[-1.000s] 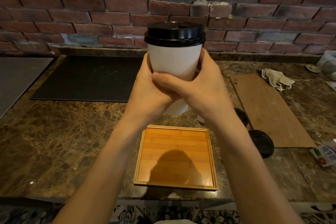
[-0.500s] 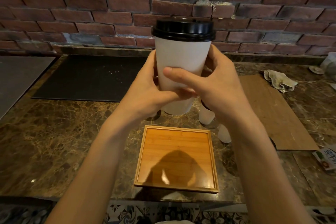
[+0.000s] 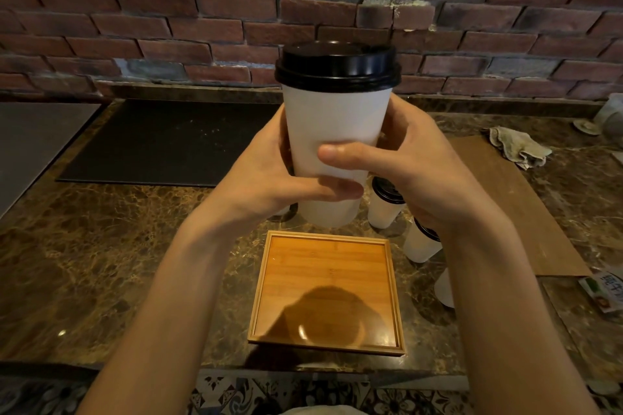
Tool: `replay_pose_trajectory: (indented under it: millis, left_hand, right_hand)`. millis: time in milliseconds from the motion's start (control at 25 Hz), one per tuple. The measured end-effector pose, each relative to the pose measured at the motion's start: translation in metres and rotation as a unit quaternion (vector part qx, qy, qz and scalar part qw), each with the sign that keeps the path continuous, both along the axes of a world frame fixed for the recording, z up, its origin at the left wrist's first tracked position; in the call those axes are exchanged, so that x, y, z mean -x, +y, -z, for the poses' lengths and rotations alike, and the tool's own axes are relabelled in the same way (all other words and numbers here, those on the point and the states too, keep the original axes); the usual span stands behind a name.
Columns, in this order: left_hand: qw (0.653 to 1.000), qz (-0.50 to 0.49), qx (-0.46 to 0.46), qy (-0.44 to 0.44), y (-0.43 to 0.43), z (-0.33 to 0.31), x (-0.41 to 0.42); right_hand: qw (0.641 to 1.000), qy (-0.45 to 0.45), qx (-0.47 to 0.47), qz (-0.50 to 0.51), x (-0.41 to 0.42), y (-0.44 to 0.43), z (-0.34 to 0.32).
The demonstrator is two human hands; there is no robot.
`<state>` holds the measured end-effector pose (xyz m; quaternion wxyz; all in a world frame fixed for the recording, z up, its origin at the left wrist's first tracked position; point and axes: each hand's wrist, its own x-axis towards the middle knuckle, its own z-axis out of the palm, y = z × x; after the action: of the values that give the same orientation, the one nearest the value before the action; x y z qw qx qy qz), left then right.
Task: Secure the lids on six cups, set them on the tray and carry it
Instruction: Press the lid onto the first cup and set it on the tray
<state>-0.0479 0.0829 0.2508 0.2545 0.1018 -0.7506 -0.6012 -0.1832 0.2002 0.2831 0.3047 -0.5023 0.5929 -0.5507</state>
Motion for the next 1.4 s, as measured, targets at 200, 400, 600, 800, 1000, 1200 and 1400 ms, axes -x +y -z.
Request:
replay_pose_trajectory:
  millis: [200, 400, 600, 800, 1000, 1200, 1400]
  left_hand:
    - [1.000, -0.018, 0.014, 0.004, 0.002, 0.000, -0.001]
    - [0.998, -0.063, 0.026, 0.016, 0.005, 0.000, 0.000]
    - [0.994, -0.105, 0.029, 0.023, 0.008, 0.003, 0.005]
    - [0.994, -0.103, 0.021, 0.022, 0.011, 0.002, 0.005]
    - [0.997, -0.070, 0.020, 0.012, 0.007, 0.001, 0.000]
    - [1.000, -0.015, -0.007, 0.000, 0.002, 0.001, -0.007]
    - [1.000, -0.017, 0.018, 0.006, 0.002, 0.002, -0.009]
  right_hand:
    - [1.000, -0.013, -0.009, -0.005, -0.001, 0.000, 0.002]
    - [0.999, 0.012, -0.010, 0.039, -0.009, 0.000, 0.000]
    - [0.991, 0.056, -0.018, 0.122, -0.020, -0.006, 0.006]
    - [0.989, 0.050, 0.003, 0.139, -0.024, -0.005, 0.008]
    - [0.993, 0.035, 0.020, 0.111, -0.020, -0.002, 0.005]
    - [0.997, -0.025, 0.018, 0.067, -0.012, 0.002, 0.007]
    - [0.998, -0.003, 0.028, 0.051, -0.009, 0.004, 0.009]
